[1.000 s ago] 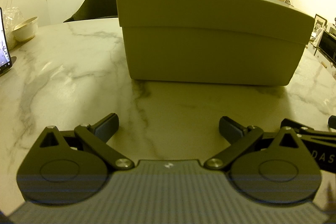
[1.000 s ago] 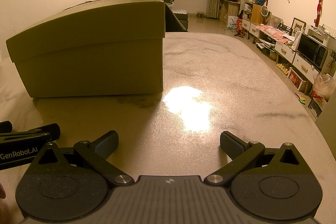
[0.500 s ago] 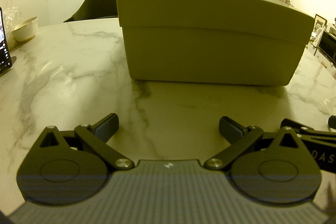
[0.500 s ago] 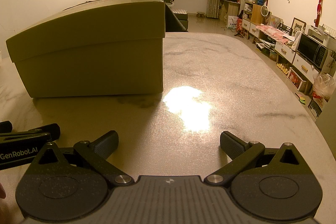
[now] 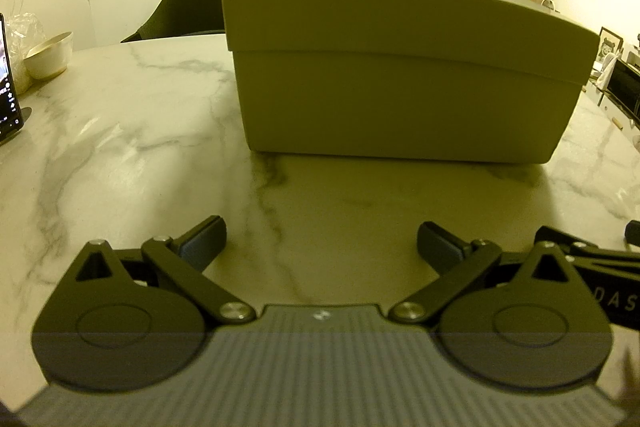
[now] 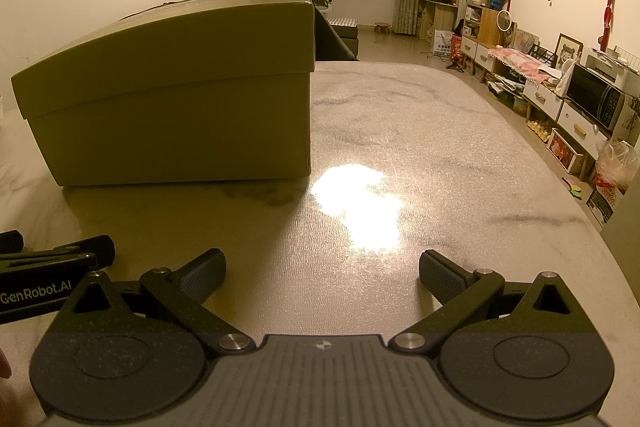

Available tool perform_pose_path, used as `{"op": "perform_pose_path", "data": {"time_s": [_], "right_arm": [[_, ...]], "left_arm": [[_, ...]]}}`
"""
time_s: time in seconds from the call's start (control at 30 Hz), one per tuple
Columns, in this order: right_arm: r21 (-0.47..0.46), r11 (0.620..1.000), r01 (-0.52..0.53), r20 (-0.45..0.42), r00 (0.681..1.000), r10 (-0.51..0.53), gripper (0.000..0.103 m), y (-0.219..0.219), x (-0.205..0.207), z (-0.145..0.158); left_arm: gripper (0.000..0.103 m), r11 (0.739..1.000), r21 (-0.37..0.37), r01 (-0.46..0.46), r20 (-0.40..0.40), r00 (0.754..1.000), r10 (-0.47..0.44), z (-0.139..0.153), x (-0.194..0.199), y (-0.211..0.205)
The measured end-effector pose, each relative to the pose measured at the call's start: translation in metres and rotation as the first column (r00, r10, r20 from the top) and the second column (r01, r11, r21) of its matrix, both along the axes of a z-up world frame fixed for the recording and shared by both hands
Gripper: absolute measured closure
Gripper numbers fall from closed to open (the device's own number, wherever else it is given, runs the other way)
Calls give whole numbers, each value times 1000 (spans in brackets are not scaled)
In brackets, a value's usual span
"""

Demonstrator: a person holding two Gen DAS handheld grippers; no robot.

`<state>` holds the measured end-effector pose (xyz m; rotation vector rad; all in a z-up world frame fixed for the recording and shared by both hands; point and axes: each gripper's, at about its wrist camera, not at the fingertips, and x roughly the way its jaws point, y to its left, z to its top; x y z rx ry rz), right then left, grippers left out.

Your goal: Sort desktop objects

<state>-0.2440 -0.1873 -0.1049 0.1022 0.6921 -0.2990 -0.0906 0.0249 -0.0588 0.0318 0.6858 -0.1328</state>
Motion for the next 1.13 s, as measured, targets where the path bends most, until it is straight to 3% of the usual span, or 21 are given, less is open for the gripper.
{"op": "perform_pose_path", "data": {"time_s": [1.13], "right_arm": [[2, 1000, 0, 1, 1000, 0, 0, 1, -1, -1]], "left_arm": [[0, 1000, 1, 0, 0, 1000, 0, 0, 3, 4]]}}
